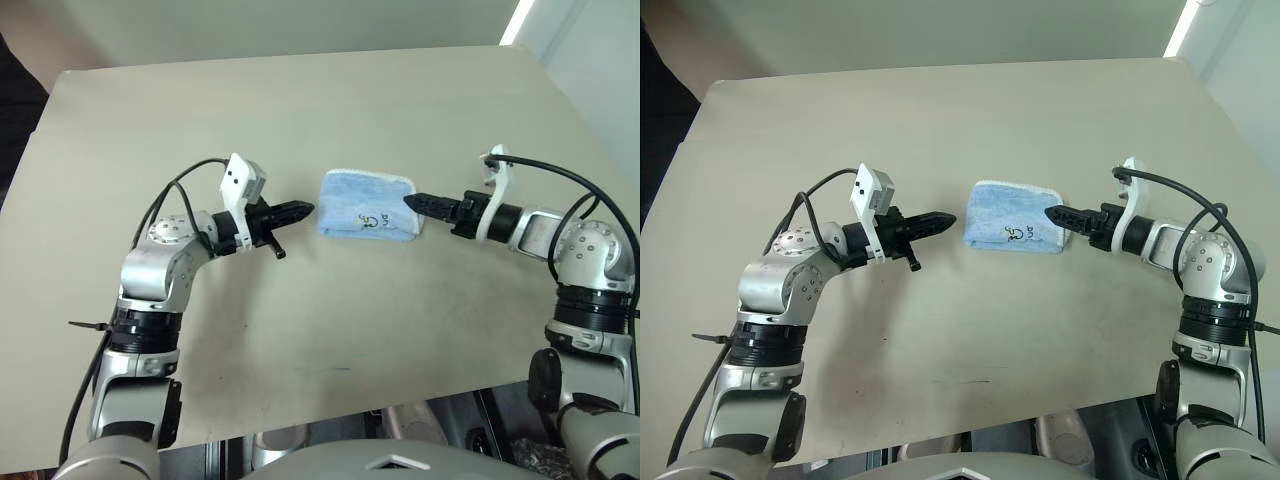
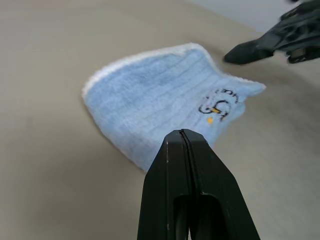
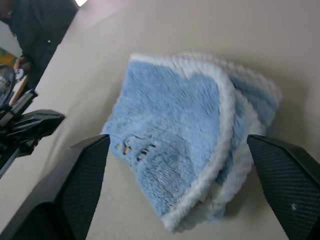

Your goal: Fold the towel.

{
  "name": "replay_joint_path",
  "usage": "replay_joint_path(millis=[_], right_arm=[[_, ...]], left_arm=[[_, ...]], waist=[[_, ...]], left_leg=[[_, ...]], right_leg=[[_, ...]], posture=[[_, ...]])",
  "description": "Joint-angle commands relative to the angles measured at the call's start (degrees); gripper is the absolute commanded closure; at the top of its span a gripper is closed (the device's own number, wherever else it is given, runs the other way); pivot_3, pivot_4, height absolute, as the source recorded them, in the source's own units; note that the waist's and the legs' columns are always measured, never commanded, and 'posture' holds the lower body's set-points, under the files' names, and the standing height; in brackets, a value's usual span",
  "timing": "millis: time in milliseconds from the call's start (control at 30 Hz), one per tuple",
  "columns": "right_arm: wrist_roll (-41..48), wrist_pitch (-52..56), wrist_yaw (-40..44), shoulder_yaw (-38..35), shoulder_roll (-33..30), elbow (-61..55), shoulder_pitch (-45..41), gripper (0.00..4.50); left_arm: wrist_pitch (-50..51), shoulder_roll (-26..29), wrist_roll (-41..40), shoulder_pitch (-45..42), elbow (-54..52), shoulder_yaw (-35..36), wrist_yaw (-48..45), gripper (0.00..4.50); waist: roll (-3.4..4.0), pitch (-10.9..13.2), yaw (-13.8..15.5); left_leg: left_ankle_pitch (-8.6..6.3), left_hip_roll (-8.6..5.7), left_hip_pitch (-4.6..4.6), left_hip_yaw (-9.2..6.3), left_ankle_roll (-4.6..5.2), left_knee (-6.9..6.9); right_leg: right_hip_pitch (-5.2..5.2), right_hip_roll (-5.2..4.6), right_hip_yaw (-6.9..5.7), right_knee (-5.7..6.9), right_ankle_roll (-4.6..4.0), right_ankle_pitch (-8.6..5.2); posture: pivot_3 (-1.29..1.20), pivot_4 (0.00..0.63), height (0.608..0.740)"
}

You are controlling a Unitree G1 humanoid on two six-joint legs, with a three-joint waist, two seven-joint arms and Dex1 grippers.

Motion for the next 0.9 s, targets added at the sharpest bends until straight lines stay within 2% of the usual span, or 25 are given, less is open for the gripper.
replay_joint_path(millis=[33, 367, 767, 867, 900], right_arm=[[-0.41, -0.61, -1.21, -0.71, 0.09, 2.56, -2.15, 0.02], [-3.12, -3.35, 0.14, 4.31, 2.01, 9.59, -4.38, 0.02], [-2.15, -3.71, 0.35, 3.41, 5.66, 11.76, -6.75, 0.02], [-2.14, -3.36, 0.49, 3.64, 5.61, 10.88, -6.33, 0.56], [-2.24, -3.32, 0.51, 3.67, 5.58, 10.68, -6.21, 0.9]], left_arm=[[0.64, 0.05, -2.24, 0.17, -3.55, 1.72, 0.49, 4.5], [0.88, -0.58, -4.06, 0.12, -4.36, 1.45, 1.88, 4.5], [1.54, -0.65, -4.9, 0.76, -5.91, 1.45, 2.72, 4.5], [1.56, -0.39, -5.16, 1.3, -6.39, 1.42, 2.79, 4.5], [1.5, -0.33, -5.17, 1.45, -6.43, 1.38, 2.81, 4.5]], waist=[[0.0, 0.0, 0.01], [0.0, 0.0, -0.38], [0.01, 0.0, -1.21], [0.01, 0.0, -1.21], [0.01, 0.0, -1.19]], left_leg=[[0.0, 0.0, -0.01, 0.0, 0.0, -0.01], [-0.01, 0.02, -0.01, 0.03, 0.01, -0.06], [-0.01, 0.05, -0.01, 0.03, 0.0, -0.08], [-0.01, 0.05, -0.01, 0.03, 0.0, -0.1], [-0.01, 0.05, -0.03, 0.03, 0.0, -0.11]], right_leg=[[-0.03, -0.01, 0.0, 0.0, -0.01, 0.04], [-0.16, -0.01, -0.01, -0.01, 0.22, 0.39], [-0.26, 0.02, 0.01, -0.01, -0.26, 0.43], [-0.28, 0.03, 0.01, -0.01, -0.28, 0.41], [-0.3, 0.03, 0.01, -0.01, -0.29, 0.41]], posture=[[0.0, 0.15, 0.74], [0.0, 0.15, 0.74], [0.0, 0.15, 0.74], [0.0, 0.15, 0.74], [0.0, 0.15, 0.74]])
